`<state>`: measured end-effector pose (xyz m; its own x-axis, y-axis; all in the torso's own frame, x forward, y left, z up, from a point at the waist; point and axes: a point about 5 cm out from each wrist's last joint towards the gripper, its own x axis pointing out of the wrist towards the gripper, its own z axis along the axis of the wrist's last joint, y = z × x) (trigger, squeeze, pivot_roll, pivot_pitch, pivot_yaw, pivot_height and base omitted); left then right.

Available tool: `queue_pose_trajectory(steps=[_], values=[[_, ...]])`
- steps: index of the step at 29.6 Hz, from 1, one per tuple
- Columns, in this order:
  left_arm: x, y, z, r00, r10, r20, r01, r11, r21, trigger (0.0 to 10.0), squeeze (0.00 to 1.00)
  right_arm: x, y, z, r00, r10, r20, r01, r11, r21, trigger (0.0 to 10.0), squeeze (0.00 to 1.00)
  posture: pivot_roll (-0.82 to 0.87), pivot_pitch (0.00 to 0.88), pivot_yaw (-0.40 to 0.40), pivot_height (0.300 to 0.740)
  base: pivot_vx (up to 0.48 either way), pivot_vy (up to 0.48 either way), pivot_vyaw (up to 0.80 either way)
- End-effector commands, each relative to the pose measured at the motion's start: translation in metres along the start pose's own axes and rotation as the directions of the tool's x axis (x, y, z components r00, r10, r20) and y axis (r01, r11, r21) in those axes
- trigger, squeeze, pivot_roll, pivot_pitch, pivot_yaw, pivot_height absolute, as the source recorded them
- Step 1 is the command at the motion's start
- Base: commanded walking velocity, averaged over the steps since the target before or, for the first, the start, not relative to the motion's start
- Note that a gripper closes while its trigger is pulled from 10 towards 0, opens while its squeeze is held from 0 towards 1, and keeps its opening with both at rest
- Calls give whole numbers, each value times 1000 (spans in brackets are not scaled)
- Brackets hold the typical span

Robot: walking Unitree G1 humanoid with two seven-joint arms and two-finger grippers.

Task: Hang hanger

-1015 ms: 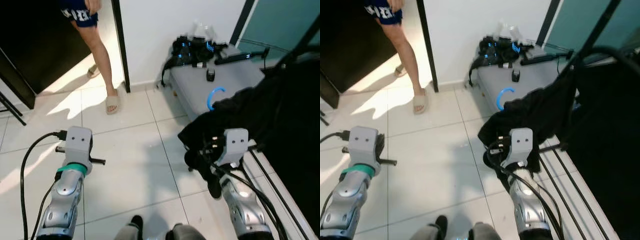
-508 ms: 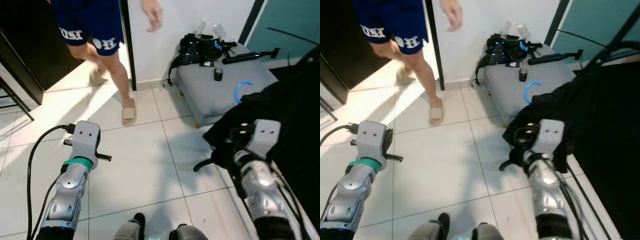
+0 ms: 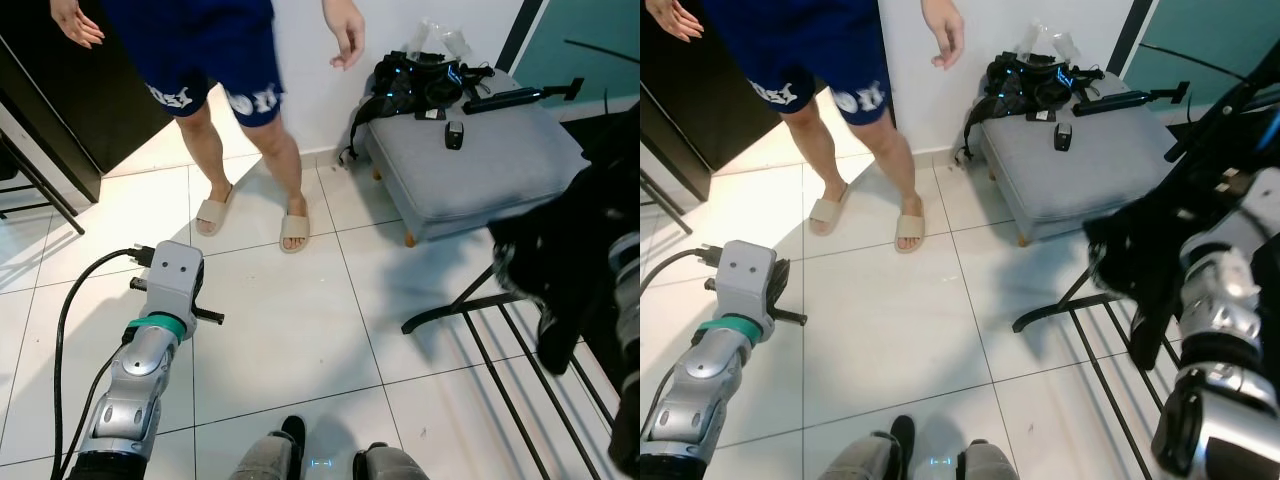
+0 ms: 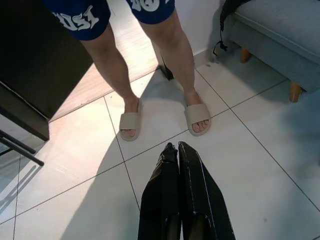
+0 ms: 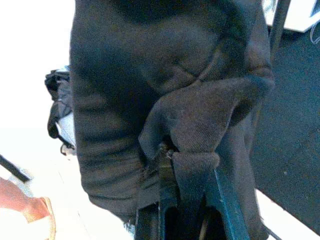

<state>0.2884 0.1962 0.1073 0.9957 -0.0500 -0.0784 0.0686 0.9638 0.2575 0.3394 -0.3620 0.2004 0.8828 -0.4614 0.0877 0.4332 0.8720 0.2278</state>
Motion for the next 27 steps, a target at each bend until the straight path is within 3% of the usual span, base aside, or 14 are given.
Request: queue_pose_trajectory(steps=[1, 6, 9, 11, 13, 15, 19, 21, 24, 26, 27], values=[[-3, 1, -6, 999, -2, -33, 3, 1000, 6, 10000, 0, 4, -6, 14, 997, -59, 50, 58, 998, 22, 10000, 0, 2, 126, 97, 740, 0, 0, 0], [-5, 2, -6, 999, 3, -33, -3, 1000, 6, 10000, 0, 6, -10, 20, 992, -114, 55, 112, 993, 31, 10000, 0, 3, 127, 94, 740, 0, 0, 0], [-7, 2, -7, 999, 5, -37, -5, 1000, 6, 10000, 0, 2, -12, 7, 994, -107, 17, 107, 994, -14, 10000, 0, 2, 125, 93, 740, 0, 0, 0], [-8, 2, -8, 999, 6, -41, -6, 1000, 3, 10000, 0, -10, -23, -19, 991, -128, -23, 127, 991, -43, 10000, 0, 1, 131, 89, 740, 0, 0, 0], [-8, 2, -8, 999, 6, -41, -6, 1000, 3, 10000, 0, -10, -23, -19, 991, -128, -23, 127, 991, -43, 10000, 0, 1, 131, 89, 740, 0, 0, 0], [-10, 0, -11, 999, -2, -50, 2, 1000, 2, 10000, 0, -33, -34, -45, 991, -136, 14, 136, 989, -57, 10000, 0, -1, 147, 87, 740, 0, 0, 0], [-10, 1, -11, 998, -8, -55, 8, 1000, 6, 10000, 0, -50, -33, -59, 991, -121, 51, 124, 990, -61, 10000, 0, -7, 135, 96, 740, 0, 0, 0], [-10, 1, -11, 998, -9, -58, 9, 1000, 6, 10000, 0, -71, -24, -84, 996, -93, -1, 93, 992, -84, 10000, 0, -11, 150, 95, 740, 0, 0, 0], [-10, 2, -11, 998, -4, -63, 5, 1000, 1, 10000, 0, -84, -20, -101, 994, -100, -47, 97, 993, -65, 10000, 0, -10, 161, 92, 740, 0, 0, 0], [-12, 2, -12, 998, -7, -69, 7, 1000, 2, 10000, 0, -116, -10, -142, 981, -85, -173, 75, 995, -63, 10000, 0, -10, 163, 92, 740, 0, 0, 0], [-12, 2, -12, 998, -7, -69, 7, 1000, 2, 10000, 0, -116, -10, -142, 981, -85, -173, 75, 995, -63, 10000, 0, -10, 163, 92, 740, 0, 0, 0]])
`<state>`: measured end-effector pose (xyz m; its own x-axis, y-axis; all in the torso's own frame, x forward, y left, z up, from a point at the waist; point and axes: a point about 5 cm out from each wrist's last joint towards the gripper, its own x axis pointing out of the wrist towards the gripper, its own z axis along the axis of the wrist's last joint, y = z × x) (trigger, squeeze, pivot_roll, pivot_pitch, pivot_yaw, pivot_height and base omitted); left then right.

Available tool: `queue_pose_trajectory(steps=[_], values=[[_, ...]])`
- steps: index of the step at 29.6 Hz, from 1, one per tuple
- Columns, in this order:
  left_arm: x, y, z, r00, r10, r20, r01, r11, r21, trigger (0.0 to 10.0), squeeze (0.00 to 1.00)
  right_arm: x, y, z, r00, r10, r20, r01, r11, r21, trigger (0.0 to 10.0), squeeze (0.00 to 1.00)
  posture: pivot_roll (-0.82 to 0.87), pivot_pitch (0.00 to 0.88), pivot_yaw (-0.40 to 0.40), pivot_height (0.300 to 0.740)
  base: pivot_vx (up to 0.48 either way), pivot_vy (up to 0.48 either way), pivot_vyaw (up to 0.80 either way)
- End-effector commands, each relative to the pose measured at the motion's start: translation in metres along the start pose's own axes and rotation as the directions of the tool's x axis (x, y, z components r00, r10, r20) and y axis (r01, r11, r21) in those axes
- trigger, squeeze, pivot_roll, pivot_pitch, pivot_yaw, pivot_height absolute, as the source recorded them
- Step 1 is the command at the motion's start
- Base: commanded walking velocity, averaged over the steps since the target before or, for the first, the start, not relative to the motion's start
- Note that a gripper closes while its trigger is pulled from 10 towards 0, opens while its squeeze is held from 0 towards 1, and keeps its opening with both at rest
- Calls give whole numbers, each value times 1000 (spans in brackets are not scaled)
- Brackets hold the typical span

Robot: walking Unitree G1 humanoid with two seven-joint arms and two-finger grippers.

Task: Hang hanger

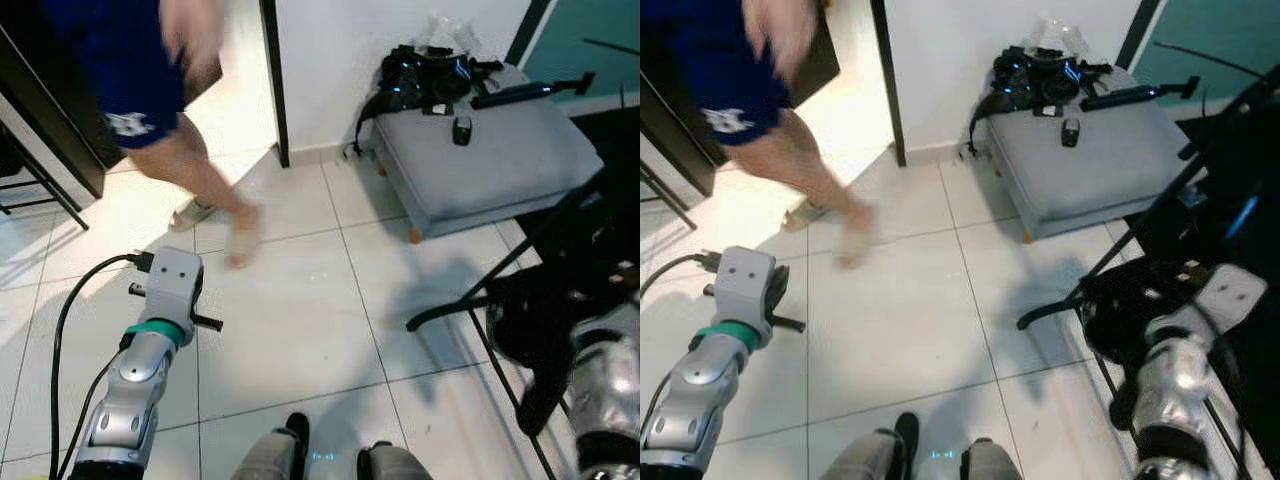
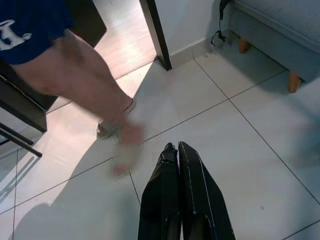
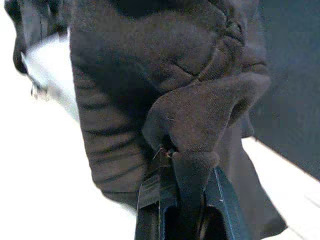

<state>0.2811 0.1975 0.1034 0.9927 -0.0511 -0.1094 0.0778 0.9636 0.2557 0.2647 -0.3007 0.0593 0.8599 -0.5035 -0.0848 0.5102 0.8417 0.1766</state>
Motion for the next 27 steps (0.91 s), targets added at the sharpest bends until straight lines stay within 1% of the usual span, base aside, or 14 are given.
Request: queue_pose_trajectory(steps=[1, 3, 5, 7, 9, 10, 11, 14, 15, 18, 19, 21, 24, 27], values=[[-5, 2, -8, 999, 3, -39, -3, 1000, 3, 10000, 0, -8, 1, -10, 1000, 1, -17, -1, 1000, -5, 10000, 0, -10, 163, 92, 740, 0, 0, 0], [-8, 5, -13, 998, 12, -55, -11, 1000, 10, 10000, 0, -38, 21, -50, 983, 132, -129, -142, 987, -72, 10000, 0, -9, 177, 84, 740, 0, 0, 0], [-11, 9, -20, 996, 28, -80, -27, 1000, 9, 10000, 0, -60, 36, -75, 945, 242, -220, -267, 959, -90, 10000, 0, -11, 184, 76, 740, 0, 0, 0], [-11, 9, -20, 996, 28, -80, -27, 1000, 9, 10000, 0, -60, 36, -75, 945, 242, -220, -267, 959, -90, 10000, 0, -11, 184, 76, 740, 0, 0, 0], [-12, 10, -25, 995, 31, -95, -30, 1000, 9, 10000, 0, -67, 41, -83, 926, 285, -249, -318, 942, -104, 10000, 0, -9, 186, 75, 740, 0, 0, 0], [-15, 12, -36, 990, 42, -133, -40, 999, 11, 10000, 0, -78, 49, -93, 892, 339, -298, -386, 915, -114, 10000, 0, -9, 182, 67, 740, 0, 0, 0], [-15, 12, -36, 990, 42, -133, -40, 999, 11, 10000, 0, -78, 49, -93, 892, 339, -298, -386, 915, -114, 10000, 0, -9, 182, 67, 740, 0, 0, 0], [-34, 14, -80, 958, 60, -282, -63, 998, -1, 10000, 0, -98, 63, -115, 796, 438, -419, -541, 824, -166, 10000, 0, 0, 185, 53, 740, 0, 0, 0], [-34, 14, -80, 958, 60, -282, -63, 998, -1, 10000, 0, -98, 63, -115, 796, 438, -419, -541, 824, -166, 10000, 0, 0, 185, 53, 740, 0, 0, 0], [-48, 10, -103, 927, 47, -372, -63, 997, -33, 10000, 0, -98, 72, -118, 765, 456, -454, -551, 829, -95, 10000, 0, 7, 210, 43, 740, 0, 0, 0], [-51, 7, -109, 921, 37, -388, -48, 999, -21, 10000, 0, -100, 79, -120, 741, 486, -463, -589, 801, -103, 10000, 0, 18, 161, 39, 740, 0, 0, 0], [-53, 5, -114, 918, 33, -395, -39, 999, -6, 10000, 0, -103, 87, -122, 711, 525, -468, -641, 757, -125, 10000, 0, 39, 147, 31, 740, 0, 0, 0], [-54, 5, -115, 917, 36, -396, -41, 999, -3, 10000, 0, -104, 88, -123, 705, 530, -472, -649, 750, -126, 10000, 0, 40, 129, 37, 740, 0, 0, 0], [-52, 4, -109, 926, 53, -374, -66, 998, -20, 10000, 0, -98, 95, -118, 710, 543, -448, -641, 762, -90, 10000, 0, 52, 150, 23, 740, 0, 0, 0]])
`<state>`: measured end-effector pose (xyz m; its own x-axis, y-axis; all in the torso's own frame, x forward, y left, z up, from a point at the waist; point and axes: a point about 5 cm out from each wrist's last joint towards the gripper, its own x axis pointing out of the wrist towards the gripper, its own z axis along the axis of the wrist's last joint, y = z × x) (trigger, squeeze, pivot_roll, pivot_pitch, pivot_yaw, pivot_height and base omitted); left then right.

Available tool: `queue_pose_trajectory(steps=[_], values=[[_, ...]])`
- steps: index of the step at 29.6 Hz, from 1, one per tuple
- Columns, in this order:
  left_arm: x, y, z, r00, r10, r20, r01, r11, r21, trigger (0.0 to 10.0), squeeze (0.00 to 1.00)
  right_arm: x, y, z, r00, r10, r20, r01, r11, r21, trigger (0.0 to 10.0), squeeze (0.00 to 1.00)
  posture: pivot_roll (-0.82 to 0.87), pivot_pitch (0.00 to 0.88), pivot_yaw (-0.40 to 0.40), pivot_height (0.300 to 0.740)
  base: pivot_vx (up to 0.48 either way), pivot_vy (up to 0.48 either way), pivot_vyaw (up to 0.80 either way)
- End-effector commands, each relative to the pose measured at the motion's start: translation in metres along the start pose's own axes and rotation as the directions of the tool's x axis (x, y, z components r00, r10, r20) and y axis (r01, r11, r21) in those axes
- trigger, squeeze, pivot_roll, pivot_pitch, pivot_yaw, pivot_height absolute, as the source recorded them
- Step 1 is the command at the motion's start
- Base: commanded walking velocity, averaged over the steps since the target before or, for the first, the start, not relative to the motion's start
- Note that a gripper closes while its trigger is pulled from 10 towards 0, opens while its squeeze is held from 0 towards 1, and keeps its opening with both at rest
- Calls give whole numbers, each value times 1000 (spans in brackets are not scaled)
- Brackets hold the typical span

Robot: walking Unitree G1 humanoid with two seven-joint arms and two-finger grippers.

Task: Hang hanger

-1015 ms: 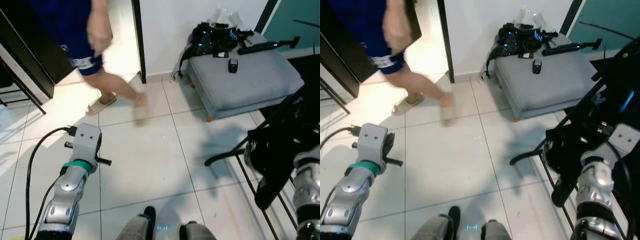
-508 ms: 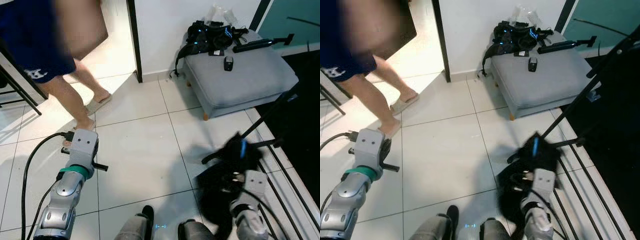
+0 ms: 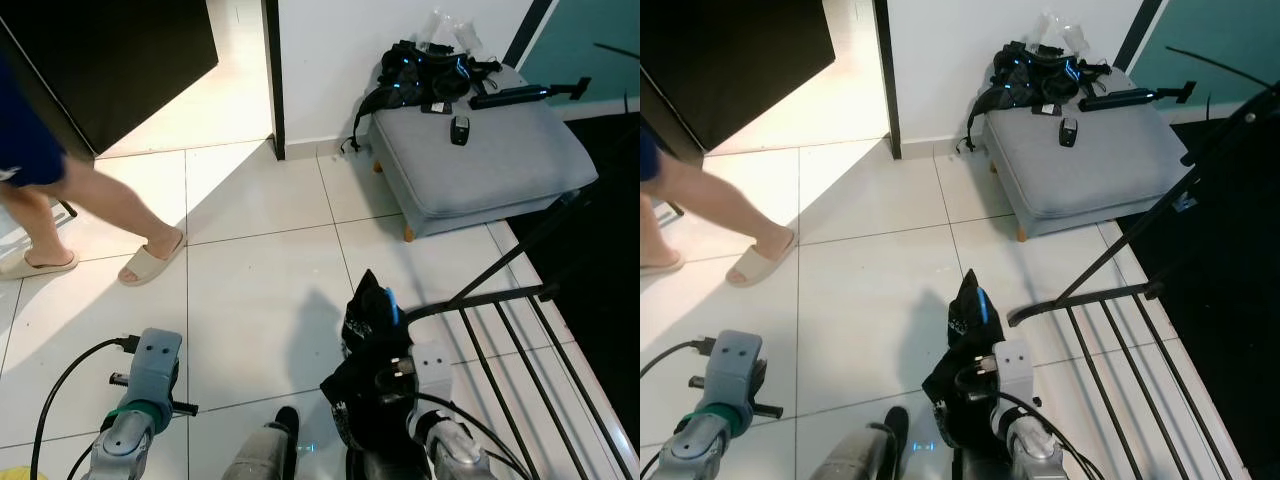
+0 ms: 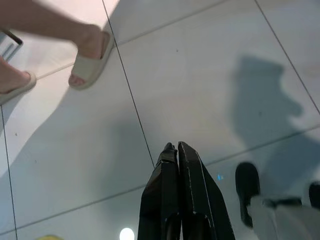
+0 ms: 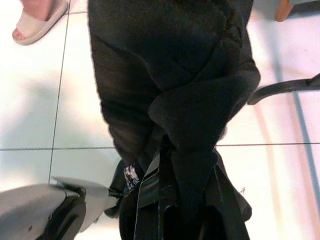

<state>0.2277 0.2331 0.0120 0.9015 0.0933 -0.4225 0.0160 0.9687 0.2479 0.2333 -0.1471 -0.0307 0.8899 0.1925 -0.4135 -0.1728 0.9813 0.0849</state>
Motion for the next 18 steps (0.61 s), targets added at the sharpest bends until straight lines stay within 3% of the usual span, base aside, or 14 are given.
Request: queue_pose_trajectory(steps=[1, 10, 14, 18], values=[[-4, -2, -7, 1000, 6, -20, -6, 1000, -16, 10000, 0, 1, 0, 3, 1000, -1, 27, 0, 1000, 28, 10000, 0, 55, 141, 26, 740, 0, 0, 0], [-3, 1, -8, 999, 39, -6, -39, 999, -26, 10000, 0, 9, -12, 17, 999, -18, 43, 16, 998, 60, 10000, 0, 74, 156, 12, 740, 0, 0, 0], [-2, -4, 4, 999, 31, 37, -29, 999, -39, 10000, 0, 9, -23, 20, 998, -42, 42, 41, 998, 44, 10000, 0, 65, 159, -6, 740, 0, 0, 0], [4, -5, 18, 996, 39, 80, -34, 997, -69, 10000, 0, 9, -37, 28, 992, -104, 72, 100, 993, 58, 10000, 0, 50, 164, 1, 740, 0, 0, 717]])
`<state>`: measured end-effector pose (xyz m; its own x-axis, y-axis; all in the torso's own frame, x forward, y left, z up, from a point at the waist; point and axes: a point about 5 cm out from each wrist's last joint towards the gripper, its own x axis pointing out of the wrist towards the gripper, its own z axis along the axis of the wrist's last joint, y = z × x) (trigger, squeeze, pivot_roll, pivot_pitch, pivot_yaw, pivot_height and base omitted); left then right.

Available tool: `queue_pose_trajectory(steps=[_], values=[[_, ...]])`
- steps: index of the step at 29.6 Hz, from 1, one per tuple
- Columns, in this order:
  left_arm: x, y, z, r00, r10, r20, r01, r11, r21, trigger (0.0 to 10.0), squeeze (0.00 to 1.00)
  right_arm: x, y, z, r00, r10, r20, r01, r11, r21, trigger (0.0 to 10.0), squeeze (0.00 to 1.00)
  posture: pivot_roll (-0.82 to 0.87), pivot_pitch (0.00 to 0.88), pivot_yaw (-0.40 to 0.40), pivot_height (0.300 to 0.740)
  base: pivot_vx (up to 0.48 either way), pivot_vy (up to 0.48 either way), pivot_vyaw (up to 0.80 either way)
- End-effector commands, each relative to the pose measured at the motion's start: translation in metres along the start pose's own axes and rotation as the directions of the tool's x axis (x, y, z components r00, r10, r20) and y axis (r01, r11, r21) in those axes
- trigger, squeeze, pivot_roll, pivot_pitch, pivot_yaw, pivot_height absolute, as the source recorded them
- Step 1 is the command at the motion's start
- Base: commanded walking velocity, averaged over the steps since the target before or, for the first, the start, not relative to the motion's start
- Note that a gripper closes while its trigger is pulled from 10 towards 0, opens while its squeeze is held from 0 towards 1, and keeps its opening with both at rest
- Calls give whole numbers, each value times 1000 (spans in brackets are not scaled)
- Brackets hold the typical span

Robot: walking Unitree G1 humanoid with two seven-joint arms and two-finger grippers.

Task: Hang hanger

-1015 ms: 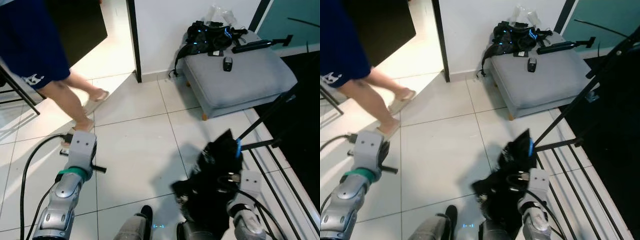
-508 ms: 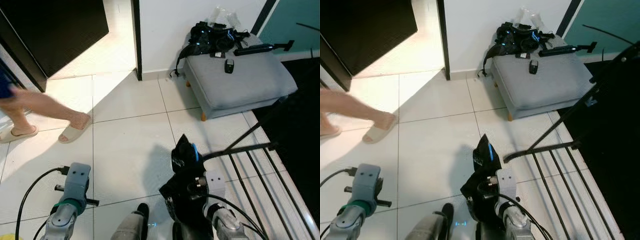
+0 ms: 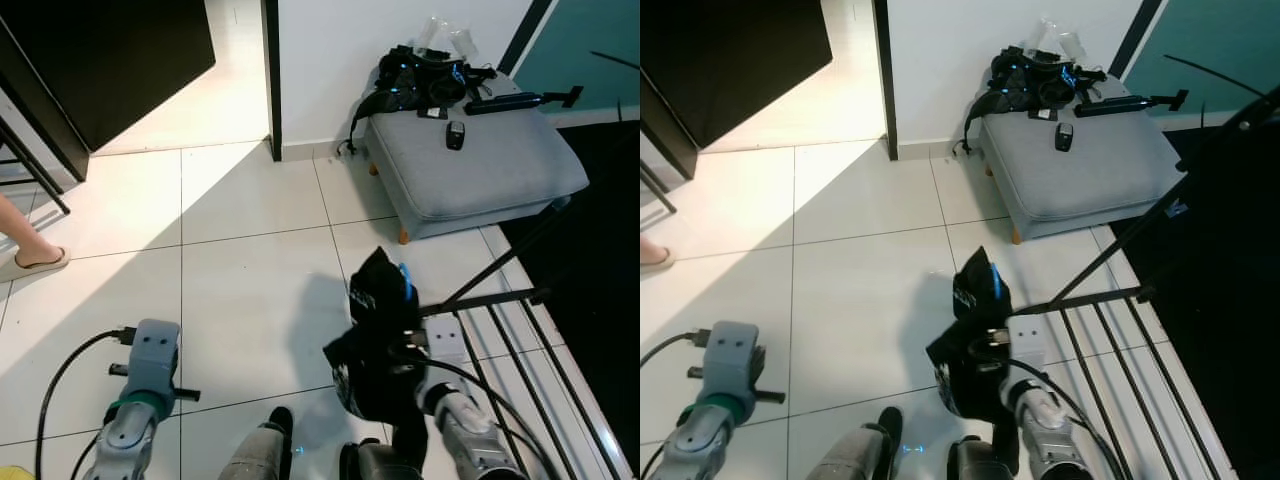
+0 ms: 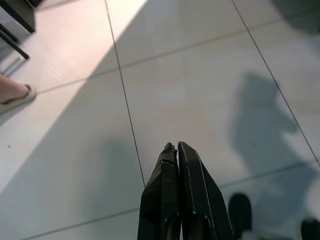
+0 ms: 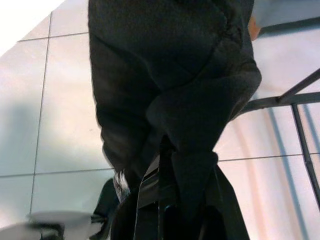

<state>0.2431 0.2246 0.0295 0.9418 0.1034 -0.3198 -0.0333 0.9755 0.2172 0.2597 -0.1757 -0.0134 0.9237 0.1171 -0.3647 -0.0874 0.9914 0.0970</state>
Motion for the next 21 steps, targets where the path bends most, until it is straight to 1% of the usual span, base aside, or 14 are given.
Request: queue_pose_trajectory(steps=[1, 3, 6, 9, 12, 16, 17, 21], values=[[-3, -1, -6, 1000, 4, -25, -5, 1000, -19, 10000, 0, -1, -6, 1, 1000, -28, 14, 28, 1000, 9, 10000, 0, 50, 164, 1, 740, 0, 0, 725], [-1, -2, 0, 1000, 0, -11, -1, 999, -39, 10000, 0, -1, -11, 7, 999, -36, 38, 36, 999, -3, 10000, 0, 24, 166, 6, 740, 0, 0, 725], [0, -2, 3, 1000, -14, 3, 14, 1000, -25, 10000, 0, -2, -10, 11, 998, -25, 65, 25, 1000, -8, 10000, 0, 29, 158, -2, 740, 0, 0, 725], [1, -1, 6, 1000, 1, 12, 0, 999, -36, 10000, 0, -2, -11, 12, 997, -20, 70, 21, 1000, -12, 10000, 0, 45, 170, -11, 740, 0, 0, 725], [3, -1, 4, 999, 38, 3, -37, 998, -51, 10000, 0, -2, -15, 10, 997, -45, 64, 46, 999, -4, 10000, 0, 52, 119, -4, 740, 0, 0, 721], [2, -4, 6, 999, 31, 13, -31, 998, -52, 10000, 0, 1, -11, 14, 996, -22, 81, 23, 1000, -12, 10000, 0, 55, 122, -12, 740, 0, 0, 713], [3, -2, 6, 999, 40, 14, -40, 998, -47, 10000, 0, 4, -7, 18, 996, -5, 85, 7, 1000, -18, 10000, 0, 54, 136, -12, 740, 0, 0, 712], [2, 2, 6, 999, 51, 13, -51, 998, -46, 10000, 0, 7, -3, 22, 995, 8, 99, -6, 1000, -17, 10000, 0, 45, 125, -11, 740, 0, 0, 712]])
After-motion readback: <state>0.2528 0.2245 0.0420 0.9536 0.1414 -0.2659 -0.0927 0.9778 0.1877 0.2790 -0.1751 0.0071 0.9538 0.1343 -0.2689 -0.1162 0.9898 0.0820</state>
